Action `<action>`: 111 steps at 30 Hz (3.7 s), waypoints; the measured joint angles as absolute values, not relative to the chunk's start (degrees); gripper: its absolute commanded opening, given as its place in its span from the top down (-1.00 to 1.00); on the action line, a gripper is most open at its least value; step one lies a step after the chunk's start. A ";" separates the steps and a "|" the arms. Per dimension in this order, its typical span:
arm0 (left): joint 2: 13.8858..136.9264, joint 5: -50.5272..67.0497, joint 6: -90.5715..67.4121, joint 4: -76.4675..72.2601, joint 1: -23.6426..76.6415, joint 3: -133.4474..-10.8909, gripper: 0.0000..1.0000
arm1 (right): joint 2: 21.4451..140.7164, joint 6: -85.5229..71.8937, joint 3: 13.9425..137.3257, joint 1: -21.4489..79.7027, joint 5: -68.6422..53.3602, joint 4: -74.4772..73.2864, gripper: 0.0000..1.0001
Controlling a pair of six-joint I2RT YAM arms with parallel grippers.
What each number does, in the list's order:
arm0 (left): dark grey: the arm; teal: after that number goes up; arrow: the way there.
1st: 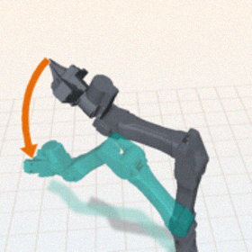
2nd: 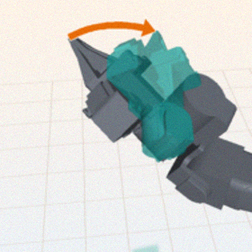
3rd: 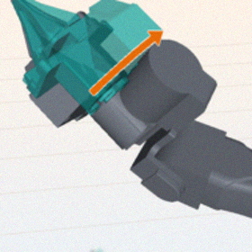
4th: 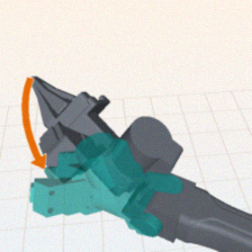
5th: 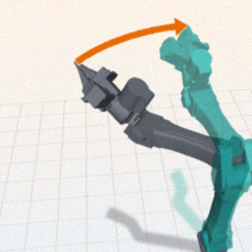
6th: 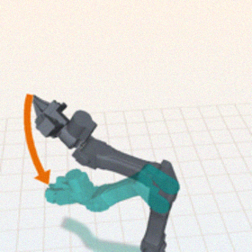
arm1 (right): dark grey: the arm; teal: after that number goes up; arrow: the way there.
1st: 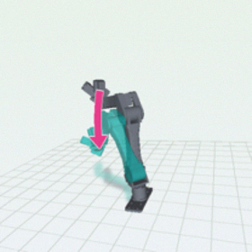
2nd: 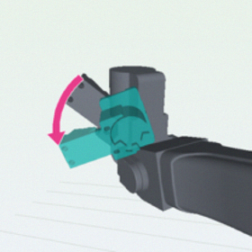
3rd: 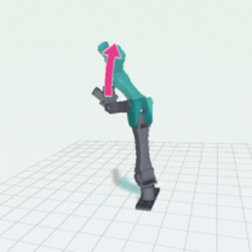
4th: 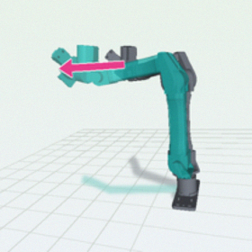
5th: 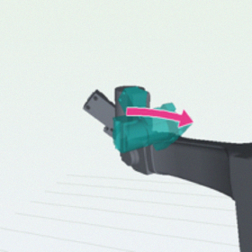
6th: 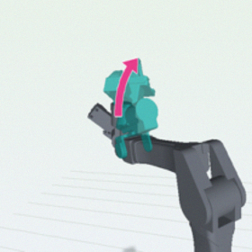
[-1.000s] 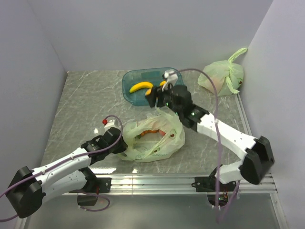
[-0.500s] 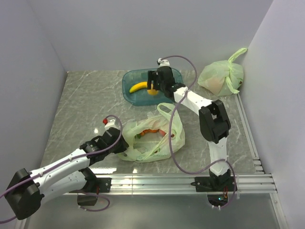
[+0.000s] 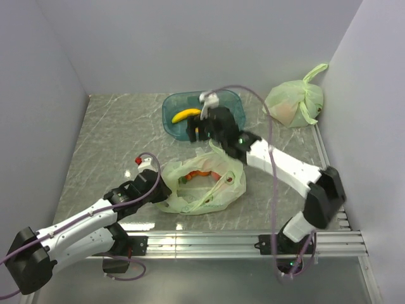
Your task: Untie the knot of the plastic bag and take out the fruit
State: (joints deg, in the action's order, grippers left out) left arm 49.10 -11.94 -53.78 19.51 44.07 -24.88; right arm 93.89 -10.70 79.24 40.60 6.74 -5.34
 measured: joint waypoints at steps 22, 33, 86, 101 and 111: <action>53.74 -11.92 -53.69 16.05 46.02 -26.44 0.59 | 83.88 -15.38 51.94 51.59 11.70 -12.19 -0.36; 52.82 -11.86 -53.19 15.20 46.61 -26.48 0.58 | 86.13 -20.43 50.83 44.16 15.38 -7.09 -0.55; 56.75 -20.23 -54.13 17.45 48.34 -33.26 0.60 | 64.73 -15.55 39.79 49.98 -4.27 -2.33 0.76; 57.21 -16.56 -53.71 18.11 47.81 -30.61 0.58 | 81.58 -11.00 71.57 37.12 -5.37 -3.31 0.60; 54.41 -14.87 -53.71 18.52 47.88 -29.80 0.56 | 116.44 -13.50 98.19 30.94 1.37 -8.99 -0.66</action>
